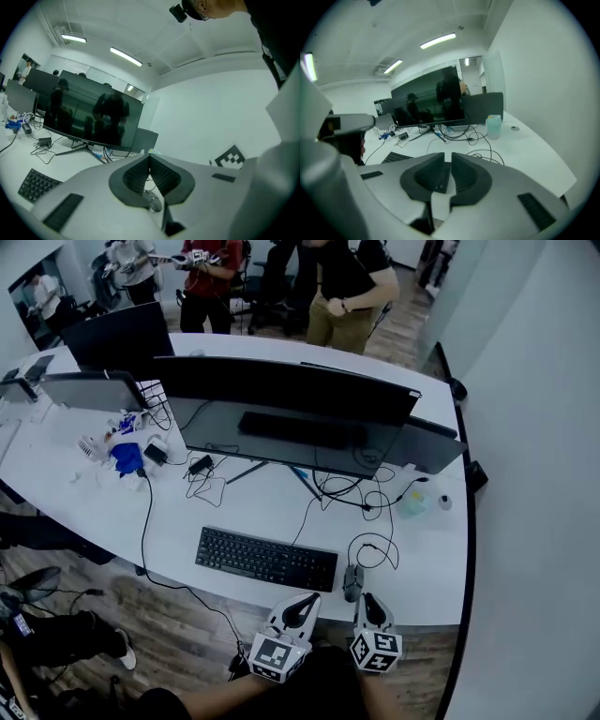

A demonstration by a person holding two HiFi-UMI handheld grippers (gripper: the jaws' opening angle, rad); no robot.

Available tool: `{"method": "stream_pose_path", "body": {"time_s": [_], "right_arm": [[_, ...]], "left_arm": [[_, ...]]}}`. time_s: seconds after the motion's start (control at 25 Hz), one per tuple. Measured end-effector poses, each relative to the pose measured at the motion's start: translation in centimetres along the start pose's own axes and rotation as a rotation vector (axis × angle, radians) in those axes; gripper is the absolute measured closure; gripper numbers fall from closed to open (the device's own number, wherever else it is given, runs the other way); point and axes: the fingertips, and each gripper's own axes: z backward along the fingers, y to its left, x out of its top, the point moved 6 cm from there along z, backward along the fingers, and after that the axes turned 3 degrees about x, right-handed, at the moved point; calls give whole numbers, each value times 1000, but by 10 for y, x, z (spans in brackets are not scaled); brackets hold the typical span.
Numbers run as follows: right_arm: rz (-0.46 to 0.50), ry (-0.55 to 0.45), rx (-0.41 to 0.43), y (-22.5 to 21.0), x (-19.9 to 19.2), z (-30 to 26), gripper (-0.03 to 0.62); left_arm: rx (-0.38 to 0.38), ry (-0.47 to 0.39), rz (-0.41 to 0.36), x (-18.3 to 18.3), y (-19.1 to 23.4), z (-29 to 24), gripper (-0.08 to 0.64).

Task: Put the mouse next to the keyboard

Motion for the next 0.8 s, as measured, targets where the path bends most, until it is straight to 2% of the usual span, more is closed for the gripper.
{"method": "stream_pose_path", "body": {"time_s": [0.04,0.12,0.28,0.4,0.52,0.8], "right_arm": [[15,-43,22,6,7,13,550],[54,-120,74,20,18,38,571],[141,-220,158,46,28,92,572],[170,-275,203,56,25,138,572],[191,-326,220,58,16,181,574],[199,-392,213,54,-6,256,574]], "left_arm": [[4,-14,-7,1,-6,6,551],[17,-45,-36,5,-18,21,549],[67,-100,-92,9,-50,55,550],[95,-126,-70,3,-87,80,551],[96,-132,-64,-8,-132,103,551],[91,-163,-138,-15,-197,150,550]]}}
